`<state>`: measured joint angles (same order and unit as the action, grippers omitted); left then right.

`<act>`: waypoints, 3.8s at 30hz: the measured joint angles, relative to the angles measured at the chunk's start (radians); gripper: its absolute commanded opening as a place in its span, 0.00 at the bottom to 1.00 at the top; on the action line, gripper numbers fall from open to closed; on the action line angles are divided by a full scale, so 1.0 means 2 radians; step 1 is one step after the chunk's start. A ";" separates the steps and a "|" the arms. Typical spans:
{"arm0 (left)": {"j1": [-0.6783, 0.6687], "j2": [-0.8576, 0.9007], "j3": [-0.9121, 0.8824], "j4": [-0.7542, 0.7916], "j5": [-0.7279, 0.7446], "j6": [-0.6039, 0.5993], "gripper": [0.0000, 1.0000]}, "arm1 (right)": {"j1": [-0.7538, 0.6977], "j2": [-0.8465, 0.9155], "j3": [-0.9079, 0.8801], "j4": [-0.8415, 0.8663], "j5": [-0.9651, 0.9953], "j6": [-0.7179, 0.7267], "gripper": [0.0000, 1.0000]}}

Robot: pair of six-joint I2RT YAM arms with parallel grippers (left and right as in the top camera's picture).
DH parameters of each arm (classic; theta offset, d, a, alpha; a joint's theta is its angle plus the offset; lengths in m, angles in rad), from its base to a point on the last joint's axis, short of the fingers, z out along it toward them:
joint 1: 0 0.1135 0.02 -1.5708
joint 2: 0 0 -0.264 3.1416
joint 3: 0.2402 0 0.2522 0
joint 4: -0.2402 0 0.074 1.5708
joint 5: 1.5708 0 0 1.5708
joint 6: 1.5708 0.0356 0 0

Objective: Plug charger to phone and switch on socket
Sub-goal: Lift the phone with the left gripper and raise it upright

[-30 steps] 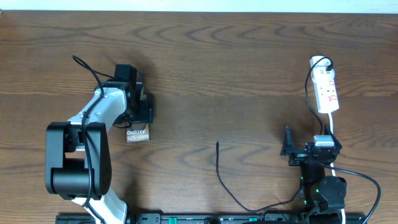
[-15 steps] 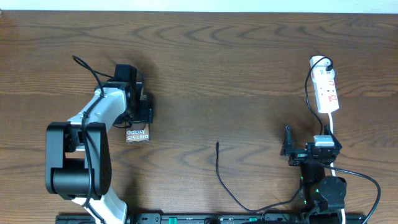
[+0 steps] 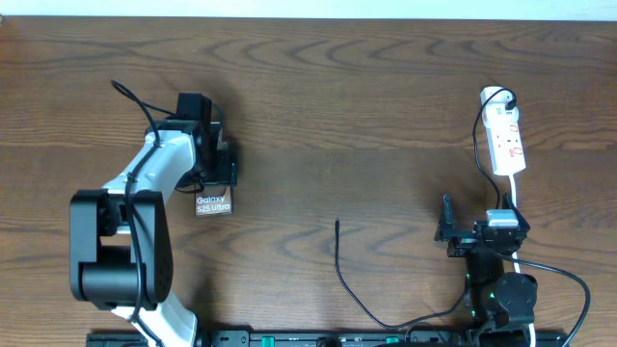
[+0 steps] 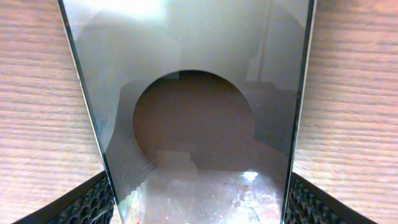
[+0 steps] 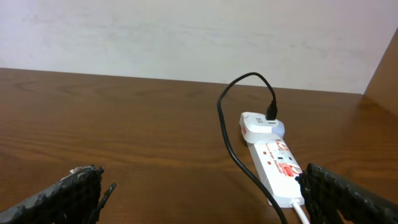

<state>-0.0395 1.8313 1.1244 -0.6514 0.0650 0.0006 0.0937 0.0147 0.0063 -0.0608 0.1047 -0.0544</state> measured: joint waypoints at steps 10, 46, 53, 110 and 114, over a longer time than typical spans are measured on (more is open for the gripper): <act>0.000 -0.082 0.000 -0.017 0.097 0.000 0.07 | 0.000 0.000 0.000 0.000 0.000 0.000 0.99; 0.000 -0.102 0.001 0.183 0.636 -0.652 0.07 | 0.000 0.000 0.000 0.000 0.000 0.000 0.99; 0.003 -0.102 0.001 0.227 0.664 -0.726 0.07 | 0.000 0.000 0.000 0.000 0.000 0.000 0.99; 0.023 -0.102 0.001 0.274 0.658 -0.753 0.07 | 0.000 0.000 0.000 0.000 0.000 0.000 0.99; 0.023 -0.102 0.001 0.274 0.658 -0.747 0.07 | 0.000 0.000 0.000 0.000 0.000 0.000 0.99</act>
<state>0.0063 1.6268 1.1267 -0.1036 1.3808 -1.4929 0.0937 0.0147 0.0063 -0.0608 0.1047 -0.0544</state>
